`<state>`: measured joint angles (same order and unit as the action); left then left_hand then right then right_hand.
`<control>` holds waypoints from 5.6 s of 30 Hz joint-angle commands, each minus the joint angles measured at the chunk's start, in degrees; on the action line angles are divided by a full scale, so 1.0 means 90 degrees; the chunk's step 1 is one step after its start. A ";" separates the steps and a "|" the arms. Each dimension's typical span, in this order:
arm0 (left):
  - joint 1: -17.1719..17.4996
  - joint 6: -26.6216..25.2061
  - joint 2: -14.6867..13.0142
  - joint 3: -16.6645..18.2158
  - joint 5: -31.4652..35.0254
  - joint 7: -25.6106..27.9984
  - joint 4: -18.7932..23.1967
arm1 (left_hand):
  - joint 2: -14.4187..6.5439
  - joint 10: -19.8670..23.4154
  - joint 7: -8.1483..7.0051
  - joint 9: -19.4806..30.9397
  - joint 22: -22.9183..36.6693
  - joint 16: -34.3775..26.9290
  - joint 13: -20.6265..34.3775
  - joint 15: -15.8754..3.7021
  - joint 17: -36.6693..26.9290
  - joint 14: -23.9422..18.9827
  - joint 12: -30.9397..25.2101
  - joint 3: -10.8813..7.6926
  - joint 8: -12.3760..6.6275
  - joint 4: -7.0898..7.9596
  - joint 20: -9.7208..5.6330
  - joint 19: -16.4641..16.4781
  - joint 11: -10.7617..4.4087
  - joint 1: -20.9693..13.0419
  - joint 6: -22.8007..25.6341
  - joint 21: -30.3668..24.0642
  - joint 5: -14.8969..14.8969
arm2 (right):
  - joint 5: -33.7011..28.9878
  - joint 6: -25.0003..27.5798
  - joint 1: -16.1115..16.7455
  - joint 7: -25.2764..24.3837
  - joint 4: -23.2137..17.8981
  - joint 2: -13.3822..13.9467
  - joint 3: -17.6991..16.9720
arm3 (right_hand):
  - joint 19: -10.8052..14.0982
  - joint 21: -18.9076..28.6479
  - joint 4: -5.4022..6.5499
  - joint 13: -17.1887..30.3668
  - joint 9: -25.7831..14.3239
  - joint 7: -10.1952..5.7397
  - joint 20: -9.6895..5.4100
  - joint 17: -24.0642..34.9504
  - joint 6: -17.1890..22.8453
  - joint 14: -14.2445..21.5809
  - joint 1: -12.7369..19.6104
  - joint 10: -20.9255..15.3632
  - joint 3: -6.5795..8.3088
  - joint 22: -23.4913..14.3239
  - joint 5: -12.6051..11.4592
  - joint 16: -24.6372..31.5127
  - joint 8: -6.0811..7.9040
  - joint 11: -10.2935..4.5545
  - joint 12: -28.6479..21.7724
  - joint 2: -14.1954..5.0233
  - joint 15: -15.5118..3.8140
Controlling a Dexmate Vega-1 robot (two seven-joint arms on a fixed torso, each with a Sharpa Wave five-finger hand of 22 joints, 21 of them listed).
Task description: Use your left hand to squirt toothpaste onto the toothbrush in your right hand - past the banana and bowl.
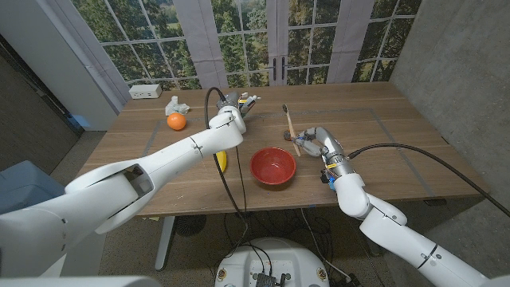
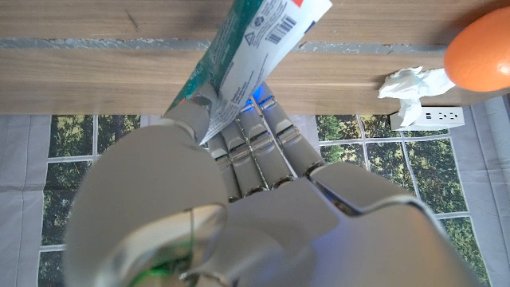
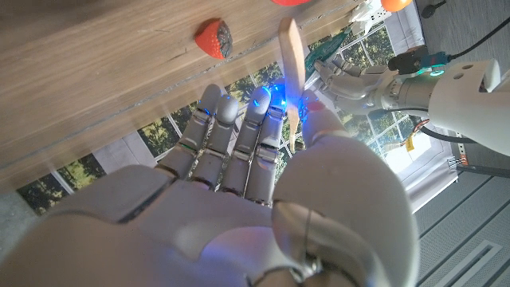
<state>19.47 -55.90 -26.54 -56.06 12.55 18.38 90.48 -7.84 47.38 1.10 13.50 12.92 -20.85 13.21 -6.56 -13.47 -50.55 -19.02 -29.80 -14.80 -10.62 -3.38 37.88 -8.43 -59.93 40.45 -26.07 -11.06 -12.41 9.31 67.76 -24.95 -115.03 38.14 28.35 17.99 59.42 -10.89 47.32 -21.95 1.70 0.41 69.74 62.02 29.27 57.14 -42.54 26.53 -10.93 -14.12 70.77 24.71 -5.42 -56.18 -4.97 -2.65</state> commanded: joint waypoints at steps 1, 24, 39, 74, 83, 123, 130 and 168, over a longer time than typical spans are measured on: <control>0.0289 0.0310 -0.0307 0.0252 0.0265 0.0160 0.0471 | 0.0005 0.0182 0.0001 0.0012 0.0024 -0.0026 0.0023 -0.0794 -0.0026 -0.0025 -0.0021 0.0045 0.0009 -0.0006 -0.0010 -0.0072 -0.0333 -0.0094 0.0066 -0.0037 -0.0019 | 0.1020 0.0195 -0.0137 0.0628 -0.0158 0.0095 -0.0142 | -0.0035 0.0035 0.0123 0.0010 -0.0031 -0.0064 0.0017 0.0003 0.0114 -0.0037 -0.0009 0.0021 0.0141 -0.0012 -0.0017 0.0064 0.0035 0.0003 -0.0036 -0.0057 -0.1038; 0.0965 0.0657 -0.0769 0.0748 0.1006 0.0379 0.1380 | -0.0018 0.0219 -0.0096 0.0038 0.0034 -0.0019 0.0059 -0.0803 -0.0059 0.0036 -0.0014 0.0142 0.0023 0.0010 -0.0069 -0.0258 -0.0383 -0.0232 0.0137 -0.0073 -0.0023 | 0.2611 0.0366 -0.0400 0.1270 -0.0220 0.0361 -0.0181 | -0.0116 0.0088 0.0133 0.0024 -0.0119 0.0027 0.0078 -0.0030 0.0067 -0.0197 0.0013 0.0089 0.0074 -0.0010 -0.0030 0.0190 0.0006 0.0107 -0.0085 -0.0109 -0.0984; 0.1114 0.0818 -0.1359 0.0573 0.2237 0.0182 0.1895 | -0.0017 0.0353 -0.0223 0.0068 0.0042 -0.0095 0.0111 -0.0810 -0.0132 -0.0050 -0.0065 0.0211 -0.0016 -0.0002 -0.0148 -0.0277 -0.0389 -0.0346 0.0278 -0.0150 -0.0028 | 0.3346 0.0512 -0.0602 0.1575 -0.0227 0.0533 -0.0137 | -0.0167 0.0111 0.0122 0.0041 -0.0157 0.0058 0.0093 -0.0019 0.0054 -0.0240 0.0049 0.0120 0.0076 -0.0009 -0.0061 0.0251 -0.0010 0.0146 -0.0120 -0.0136 -0.0979; 0.1571 0.2422 -0.2273 0.1573 0.4174 -0.1176 0.2503 | 0.0009 0.0515 -0.0430 0.0077 0.0053 -0.0104 0.0174 -0.0816 -0.0154 -0.0066 -0.0101 0.0353 -0.0065 0.0015 -0.0302 -0.0451 -0.0416 -0.0479 0.0501 -0.0233 -0.0027 | 0.5011 0.1072 -0.1230 0.2107 -0.0051 0.0663 -0.0100 | -0.0306 0.0187 0.0104 0.0057 -0.0316 0.0196 0.0167 -0.0096 -0.0024 -0.0355 0.0182 0.0222 -0.0010 -0.0016 -0.0171 0.0471 -0.0056 0.0277 -0.0192 -0.0179 -0.0834; 0.1718 0.2882 -0.2461 0.1895 0.4485 -0.1440 0.2652 | 0.0017 0.0584 -0.0472 0.0077 0.0052 -0.0109 0.0182 -0.0817 -0.0158 -0.0080 -0.0113 0.0398 -0.0084 0.0023 -0.0354 -0.0487 -0.0425 -0.0507 0.0571 -0.0258 -0.0024 | 0.5497 0.1235 -0.1391 0.2311 0.0046 0.0682 -0.0116 | -0.0325 0.0216 0.0106 0.0035 -0.0341 0.0239 0.0192 -0.0123 -0.0032 -0.0391 0.0216 0.0238 -0.0034 -0.0019 -0.0208 0.0518 -0.0076 0.0300 -0.0200 -0.0193 -0.0787; 0.1379 0.4752 -0.2826 0.2522 0.5598 -0.2967 0.2825 | 0.0073 0.0732 -0.0676 0.0070 0.0046 -0.0130 0.0171 -0.0822 -0.0174 -0.0145 -0.0090 0.0564 -0.0108 0.0023 -0.0493 -0.0570 -0.0448 -0.0646 0.0712 -0.0377 -0.0021 | 0.7133 0.1818 -0.2180 0.3363 0.0369 0.0695 0.0050 | -0.0447 0.0358 0.0107 0.0030 -0.0502 0.0378 0.0280 -0.0171 -0.0081 -0.0510 0.0370 0.0325 -0.0123 -0.0023 -0.0426 0.0728 -0.0180 0.0434 -0.0307 -0.0213 -0.0640; 0.1186 0.5153 -0.2829 0.2538 0.5688 -0.3299 0.2836 | 0.0079 0.0750 -0.0703 0.0069 0.0045 -0.0138 0.0167 -0.0823 -0.0180 -0.0162 -0.0085 0.0588 -0.0111 0.0025 -0.0513 -0.0572 -0.0451 -0.0663 0.0728 -0.0398 -0.0021 | 0.7213 0.1923 -0.2321 0.3361 0.0436 0.0597 0.0137 | -0.0472 0.0384 0.0106 0.0028 -0.0525 0.0395 0.0286 -0.0217 -0.0082 -0.0520 0.0392 0.0343 -0.0145 -0.0023 -0.0463 0.0745 -0.0203 0.0446 -0.0327 -0.0213 -0.0618; 0.0262 0.7245 -0.2897 0.2452 0.5695 -0.4682 0.2573 | 0.0126 0.0810 -0.0798 0.0058 0.0038 -0.0135 0.0158 -0.0824 -0.0189 -0.0184 -0.0031 0.0744 -0.0119 0.0036 -0.0575 -0.0660 -0.0458 -0.0787 0.0803 -0.0511 -0.0021 | 0.7315 0.2366 -0.2598 0.2754 0.0041 0.0498 0.0279 | -0.0537 0.0530 0.0112 -0.0004 -0.0644 0.0488 0.0336 -0.0302 -0.0060 -0.0571 0.0497 0.0407 -0.0231 -0.0017 -0.0657 0.0888 -0.0307 0.0564 -0.0413 -0.0233 -0.0505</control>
<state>24.62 3.95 -53.07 -33.28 63.43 -20.06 114.68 -6.71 54.15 -5.96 13.83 13.17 -21.67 14.50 -7.07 -15.07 -51.69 -19.22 -23.25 -15.70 -10.39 -2.97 32.15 -12.70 -66.49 47.49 -30.31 -11.05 54.60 30.93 45.04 0.68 -114.25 43.41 29.87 13.48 63.64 -9.80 47.22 -27.55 5.96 3.28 67.09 61.28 24.14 59.82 -38.79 24.57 -10.92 -19.73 78.48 22.11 -0.58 -59.41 -6.13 -2.45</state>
